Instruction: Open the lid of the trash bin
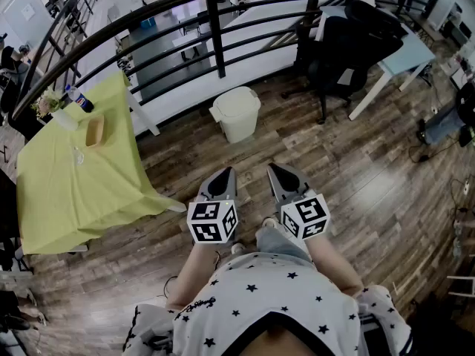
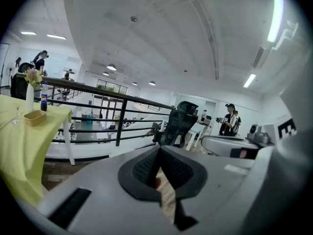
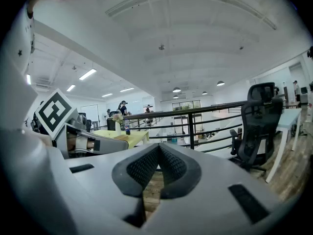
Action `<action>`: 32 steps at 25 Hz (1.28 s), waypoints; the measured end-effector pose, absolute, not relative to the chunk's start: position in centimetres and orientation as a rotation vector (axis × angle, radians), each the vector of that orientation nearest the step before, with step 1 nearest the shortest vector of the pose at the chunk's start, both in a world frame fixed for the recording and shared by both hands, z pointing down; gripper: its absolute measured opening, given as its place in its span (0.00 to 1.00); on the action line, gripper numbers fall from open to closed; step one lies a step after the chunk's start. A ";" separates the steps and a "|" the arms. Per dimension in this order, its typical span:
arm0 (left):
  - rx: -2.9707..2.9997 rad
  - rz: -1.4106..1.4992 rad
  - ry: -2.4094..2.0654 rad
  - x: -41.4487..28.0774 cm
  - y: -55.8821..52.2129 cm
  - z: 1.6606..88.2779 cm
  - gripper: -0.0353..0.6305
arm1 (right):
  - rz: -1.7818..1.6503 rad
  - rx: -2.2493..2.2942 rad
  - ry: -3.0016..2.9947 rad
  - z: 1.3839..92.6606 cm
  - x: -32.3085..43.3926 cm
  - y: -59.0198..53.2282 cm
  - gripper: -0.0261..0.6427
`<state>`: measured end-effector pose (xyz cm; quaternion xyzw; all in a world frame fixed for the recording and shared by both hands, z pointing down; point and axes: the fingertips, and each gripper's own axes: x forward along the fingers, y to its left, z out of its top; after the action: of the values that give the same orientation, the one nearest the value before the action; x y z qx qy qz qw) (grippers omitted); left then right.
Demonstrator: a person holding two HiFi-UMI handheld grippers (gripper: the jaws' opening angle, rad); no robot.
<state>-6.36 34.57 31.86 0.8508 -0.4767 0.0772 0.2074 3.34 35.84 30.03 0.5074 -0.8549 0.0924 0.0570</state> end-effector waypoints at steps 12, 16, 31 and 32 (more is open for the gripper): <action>2.363 0.159 -1.347 -6.7 34.3 31.1 0.07 | 0.321 1.560 -2.590 29.9 4.1 34.8 0.03; 2.361 0.136 -1.352 -6.3 33.6 30.9 0.07 | 0.311 1.541 -2.597 29.8 4.5 33.8 0.03; 2.313 0.136 -1.437 -3.7 30.1 31.2 0.07 | 0.381 1.429 -2.678 30.7 7.0 29.3 0.03; 2.310 0.132 -1.442 -3.4 29.9 31.2 0.07 | 0.380 1.422 -2.679 30.7 7.4 29.1 0.03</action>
<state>-3.36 29.87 31.16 0.8290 -0.5177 0.0473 0.2062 7.38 29.06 30.67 0.4647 -0.8757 0.1241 0.0425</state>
